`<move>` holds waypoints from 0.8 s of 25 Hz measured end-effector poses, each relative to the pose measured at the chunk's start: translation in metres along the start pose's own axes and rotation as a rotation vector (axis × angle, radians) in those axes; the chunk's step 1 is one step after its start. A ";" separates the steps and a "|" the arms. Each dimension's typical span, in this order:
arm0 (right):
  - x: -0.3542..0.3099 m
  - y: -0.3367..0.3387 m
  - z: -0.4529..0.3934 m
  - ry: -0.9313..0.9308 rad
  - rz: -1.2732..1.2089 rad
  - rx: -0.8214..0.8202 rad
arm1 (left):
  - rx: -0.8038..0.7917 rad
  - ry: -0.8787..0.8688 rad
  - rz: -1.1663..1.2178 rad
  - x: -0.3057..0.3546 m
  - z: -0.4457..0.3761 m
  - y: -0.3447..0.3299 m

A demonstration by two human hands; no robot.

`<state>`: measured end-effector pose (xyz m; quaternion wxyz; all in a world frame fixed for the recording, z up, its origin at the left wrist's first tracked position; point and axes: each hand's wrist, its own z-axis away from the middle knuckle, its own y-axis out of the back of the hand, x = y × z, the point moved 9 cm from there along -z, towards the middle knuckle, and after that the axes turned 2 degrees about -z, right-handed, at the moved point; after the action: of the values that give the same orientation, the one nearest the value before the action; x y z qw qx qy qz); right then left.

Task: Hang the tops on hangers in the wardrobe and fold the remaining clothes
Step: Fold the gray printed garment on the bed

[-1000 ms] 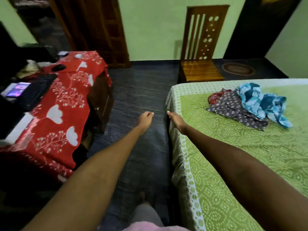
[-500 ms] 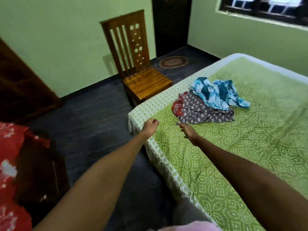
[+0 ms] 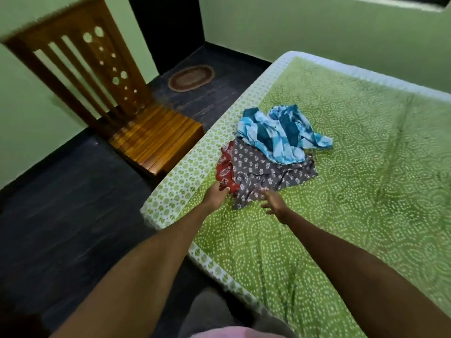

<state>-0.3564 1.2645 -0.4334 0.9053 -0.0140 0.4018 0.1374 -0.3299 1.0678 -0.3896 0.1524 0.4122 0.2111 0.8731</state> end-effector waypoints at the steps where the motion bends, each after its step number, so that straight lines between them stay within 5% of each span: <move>1: 0.003 -0.002 -0.010 -0.017 -0.005 0.007 | -0.022 -0.006 -0.011 0.000 -0.015 -0.001; 8: 0.038 -0.013 -0.110 -0.266 -0.141 0.164 | -0.189 0.069 -0.102 -0.022 -0.149 -0.028; 14: 0.057 -0.019 -0.202 -0.448 -0.594 0.241 | -0.279 0.038 -0.118 -0.039 -0.227 -0.062; 20: 0.066 0.017 -0.264 -0.424 -0.762 0.564 | -0.306 0.120 0.011 -0.045 -0.268 -0.087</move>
<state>-0.5103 1.2606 -0.6588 0.9212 0.1132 0.1973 -0.3156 -0.5042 1.0584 -0.6153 0.1955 0.3325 0.0821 0.9190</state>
